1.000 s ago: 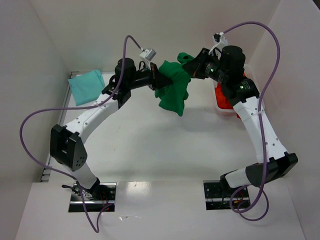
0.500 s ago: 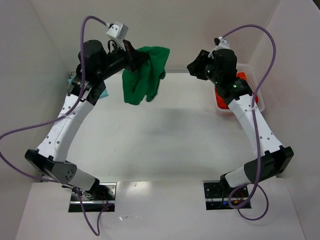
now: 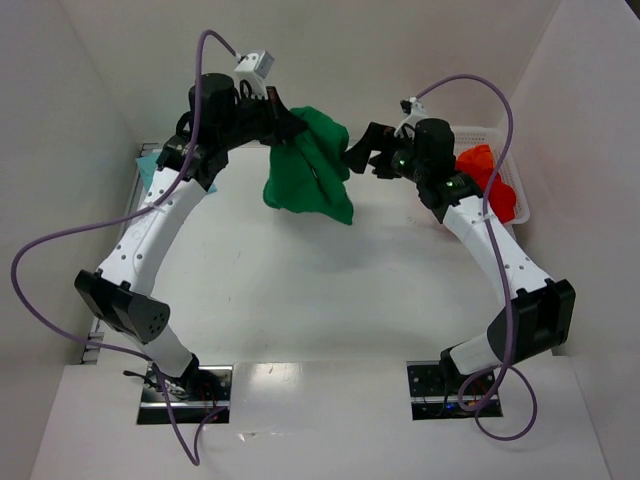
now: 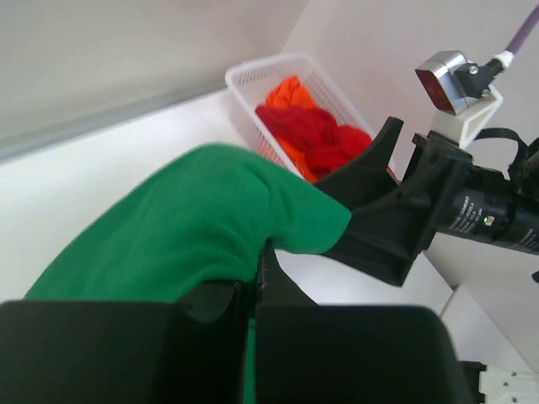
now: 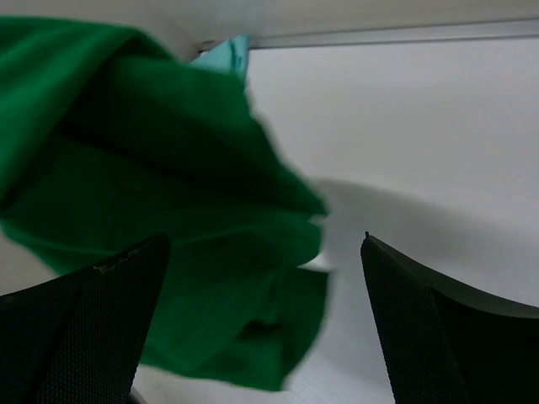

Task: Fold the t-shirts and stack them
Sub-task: Move the tshirt to the center of the board

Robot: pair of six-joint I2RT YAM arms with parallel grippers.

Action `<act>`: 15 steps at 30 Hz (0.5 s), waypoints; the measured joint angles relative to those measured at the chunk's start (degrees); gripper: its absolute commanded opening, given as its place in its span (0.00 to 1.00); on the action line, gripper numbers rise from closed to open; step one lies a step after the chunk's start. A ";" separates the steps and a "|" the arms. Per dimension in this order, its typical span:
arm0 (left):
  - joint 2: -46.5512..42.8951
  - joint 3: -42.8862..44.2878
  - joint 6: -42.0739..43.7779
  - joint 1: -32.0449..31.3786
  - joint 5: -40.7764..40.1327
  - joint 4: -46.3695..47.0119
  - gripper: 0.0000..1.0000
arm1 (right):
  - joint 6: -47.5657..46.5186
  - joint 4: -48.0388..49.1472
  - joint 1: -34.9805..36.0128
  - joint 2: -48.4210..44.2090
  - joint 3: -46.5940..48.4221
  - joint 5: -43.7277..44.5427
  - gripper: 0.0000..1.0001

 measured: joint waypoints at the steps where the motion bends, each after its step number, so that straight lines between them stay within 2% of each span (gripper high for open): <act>1: 0.01 -0.50 -0.37 0.02 -0.04 -0.20 0.00 | 0.32 0.85 0.37 0.00 -0.81 -1.09 1.00; 15: -0.32 -4.23 -6.95 0.15 -2.07 3.40 0.00 | 3.18 12.33 1.46 -4.94 -7.52 -8.24 1.00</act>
